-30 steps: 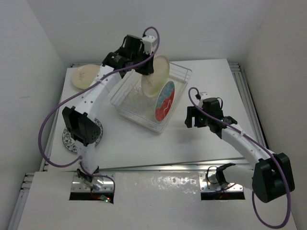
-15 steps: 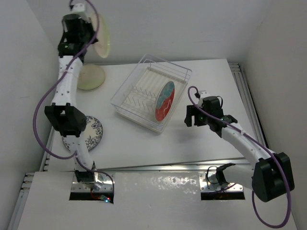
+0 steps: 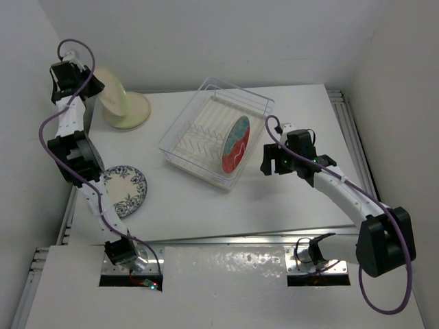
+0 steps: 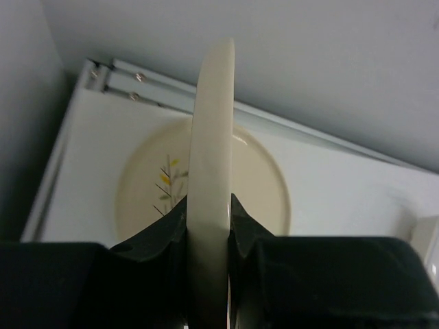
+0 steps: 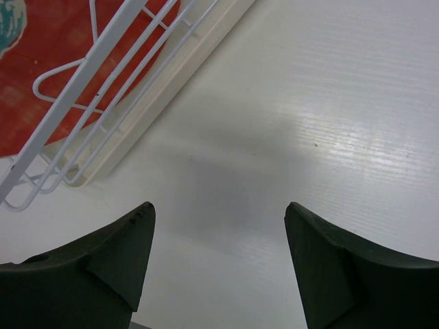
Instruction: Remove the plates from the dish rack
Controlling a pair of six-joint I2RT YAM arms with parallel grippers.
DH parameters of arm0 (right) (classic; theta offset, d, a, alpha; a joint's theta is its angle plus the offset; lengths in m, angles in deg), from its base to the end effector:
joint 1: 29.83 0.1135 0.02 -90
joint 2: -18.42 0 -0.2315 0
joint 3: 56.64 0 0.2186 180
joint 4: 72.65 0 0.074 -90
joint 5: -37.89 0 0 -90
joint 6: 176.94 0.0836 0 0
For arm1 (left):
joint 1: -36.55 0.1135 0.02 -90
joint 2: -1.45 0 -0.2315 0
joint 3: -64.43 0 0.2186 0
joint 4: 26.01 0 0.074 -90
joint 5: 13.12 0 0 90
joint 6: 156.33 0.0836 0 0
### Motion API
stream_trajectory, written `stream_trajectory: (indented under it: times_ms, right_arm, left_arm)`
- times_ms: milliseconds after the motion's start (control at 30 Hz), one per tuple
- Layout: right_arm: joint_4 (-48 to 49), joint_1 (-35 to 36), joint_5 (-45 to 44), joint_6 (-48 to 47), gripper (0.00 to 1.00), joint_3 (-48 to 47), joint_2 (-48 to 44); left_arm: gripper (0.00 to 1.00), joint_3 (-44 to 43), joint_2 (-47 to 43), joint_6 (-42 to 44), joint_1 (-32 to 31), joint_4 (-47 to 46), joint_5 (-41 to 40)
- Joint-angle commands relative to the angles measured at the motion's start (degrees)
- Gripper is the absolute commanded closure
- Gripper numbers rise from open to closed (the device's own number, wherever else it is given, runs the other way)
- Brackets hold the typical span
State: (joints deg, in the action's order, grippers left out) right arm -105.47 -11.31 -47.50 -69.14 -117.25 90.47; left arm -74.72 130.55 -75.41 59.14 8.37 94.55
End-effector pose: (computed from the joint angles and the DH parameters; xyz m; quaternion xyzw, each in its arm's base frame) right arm 0.2592 0.0939 0.1806 -0.0214 0.9205 0.1562 0.3574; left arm 0.4910 0.1768 0.2680 -0.1464 0.8215 -0.0651 0.5472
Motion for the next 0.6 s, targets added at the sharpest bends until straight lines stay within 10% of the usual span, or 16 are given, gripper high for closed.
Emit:
stream_trajectory:
  times_ms: [0,567]
  right_arm:
    - [-1.0,0.4,-0.2,1.0,0.25,-2.6,0.6]
    - [-5.1,0.4,-0.9,2.2,0.26,-8.5,1.2]
  left_arm:
    - [1.00,1.3,-4.6,-5.8,0.3,-16.3,13.1]
    - [1.00,11.2,3.6,-18.2,3.8,-29.4,16.8]
